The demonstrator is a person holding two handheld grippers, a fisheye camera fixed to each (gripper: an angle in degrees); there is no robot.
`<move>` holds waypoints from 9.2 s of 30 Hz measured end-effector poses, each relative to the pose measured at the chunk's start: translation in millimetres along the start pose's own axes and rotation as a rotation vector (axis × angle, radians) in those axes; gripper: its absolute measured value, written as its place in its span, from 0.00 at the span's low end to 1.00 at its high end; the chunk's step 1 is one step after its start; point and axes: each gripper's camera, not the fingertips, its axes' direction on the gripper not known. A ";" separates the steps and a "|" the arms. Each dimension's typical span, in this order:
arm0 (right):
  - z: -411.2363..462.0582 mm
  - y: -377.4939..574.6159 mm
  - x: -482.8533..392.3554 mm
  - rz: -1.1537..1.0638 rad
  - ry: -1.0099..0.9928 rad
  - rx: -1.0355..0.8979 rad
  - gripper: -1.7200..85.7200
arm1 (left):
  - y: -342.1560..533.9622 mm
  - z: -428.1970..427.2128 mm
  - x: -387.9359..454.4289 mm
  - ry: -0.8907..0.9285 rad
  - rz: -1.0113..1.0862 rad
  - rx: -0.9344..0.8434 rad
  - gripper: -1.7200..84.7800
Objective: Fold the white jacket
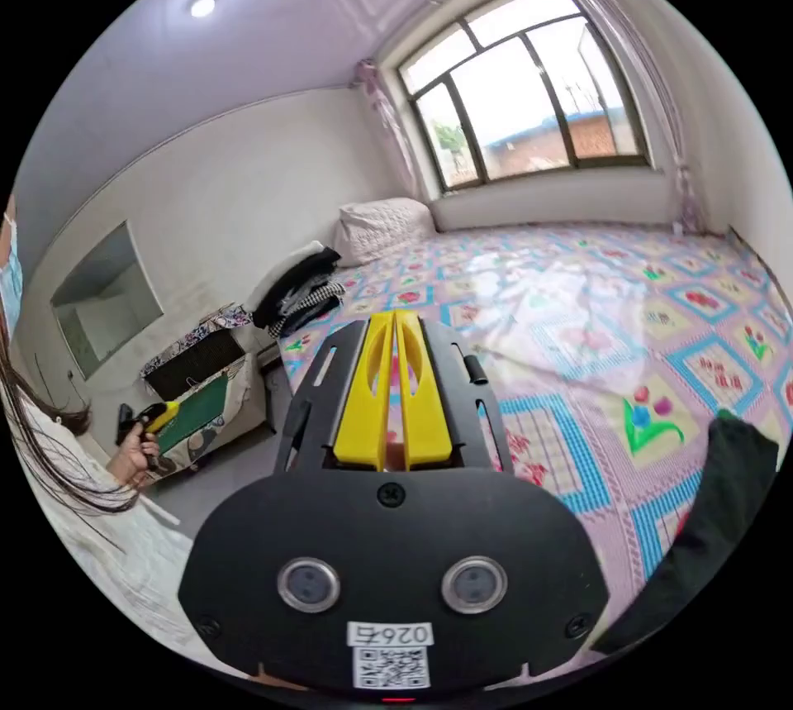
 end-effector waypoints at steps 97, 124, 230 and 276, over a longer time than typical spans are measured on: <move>160.0 30.8 -202.0 0.148 0.046 0.074 0.01 | -411.6 4.5 205.5 0.739 0.286 -0.713 0.04; 19.1 225.6 42.0 0.708 0.159 0.079 0.15 | -322.5 258.9 240.9 0.298 0.177 -0.886 0.09; 399.7 31.4 -127.1 0.286 0.571 -0.576 0.02 | -230.4 551.2 463.3 0.043 1.191 -1.453 0.08; 110.5 -17.4 -403.6 0.232 0.811 0.125 0.01 | -221.8 316.9 353.1 0.587 1.048 -0.994 0.01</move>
